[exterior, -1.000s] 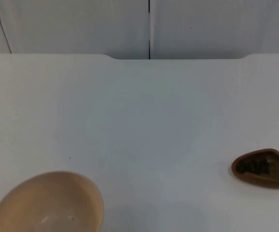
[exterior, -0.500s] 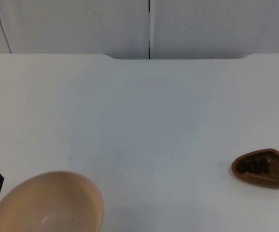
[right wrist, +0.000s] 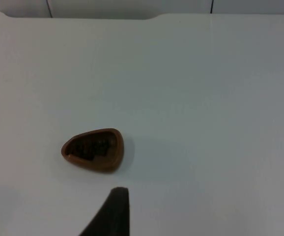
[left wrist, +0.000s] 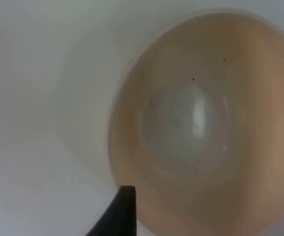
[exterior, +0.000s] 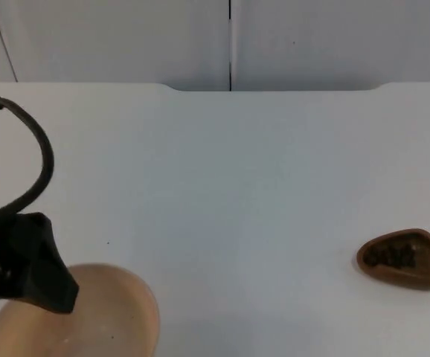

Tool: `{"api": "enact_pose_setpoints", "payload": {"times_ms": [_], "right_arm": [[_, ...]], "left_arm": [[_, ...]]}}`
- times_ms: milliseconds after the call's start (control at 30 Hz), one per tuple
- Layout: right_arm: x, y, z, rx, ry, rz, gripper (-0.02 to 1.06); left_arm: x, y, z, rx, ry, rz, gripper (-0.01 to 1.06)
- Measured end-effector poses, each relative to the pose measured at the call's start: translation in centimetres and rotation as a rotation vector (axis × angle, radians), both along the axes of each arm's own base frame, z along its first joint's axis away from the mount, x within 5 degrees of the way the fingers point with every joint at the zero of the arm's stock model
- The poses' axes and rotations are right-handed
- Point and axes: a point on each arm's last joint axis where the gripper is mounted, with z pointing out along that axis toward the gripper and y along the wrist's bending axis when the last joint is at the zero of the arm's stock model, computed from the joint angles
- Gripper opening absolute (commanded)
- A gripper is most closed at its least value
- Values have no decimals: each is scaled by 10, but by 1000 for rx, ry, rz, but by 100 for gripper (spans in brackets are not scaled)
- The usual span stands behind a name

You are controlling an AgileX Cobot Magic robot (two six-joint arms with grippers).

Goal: Pick up the bowl with the left hand and pour the coffee beans from the cup into the bowl with the right hand.

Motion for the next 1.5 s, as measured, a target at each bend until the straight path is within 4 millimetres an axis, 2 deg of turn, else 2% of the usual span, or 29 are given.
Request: {"api": "enact_pose_setpoints", "payload": {"times_ms": [233, 533, 767, 867, 1133, 1500], "right_arm": [[0, 0, 0, 0, 0, 0, 105], [0, 0, 0, 0, 0, 0, 105], [0, 0, 0, 0, 0, 0, 105], [0, 0, 0, 0, 0, 0, 105], [0, 0, 0, 0, 0, 0, 105], [0, 0, 0, 0, 0, 0, 105]], "left_arm": [[14, 0, -17, 30, 25, 85, 99], [17, 9, -22, 128, 17, 129, 99], [17, 10, -22, 131, 24, 148, 99], [14, 9, -25, 111, 29, 167, 99], [-7, 11, -52, 47, 40, 272, 99], [-5, 12, -54, 24, -8, 333, 99]]}}
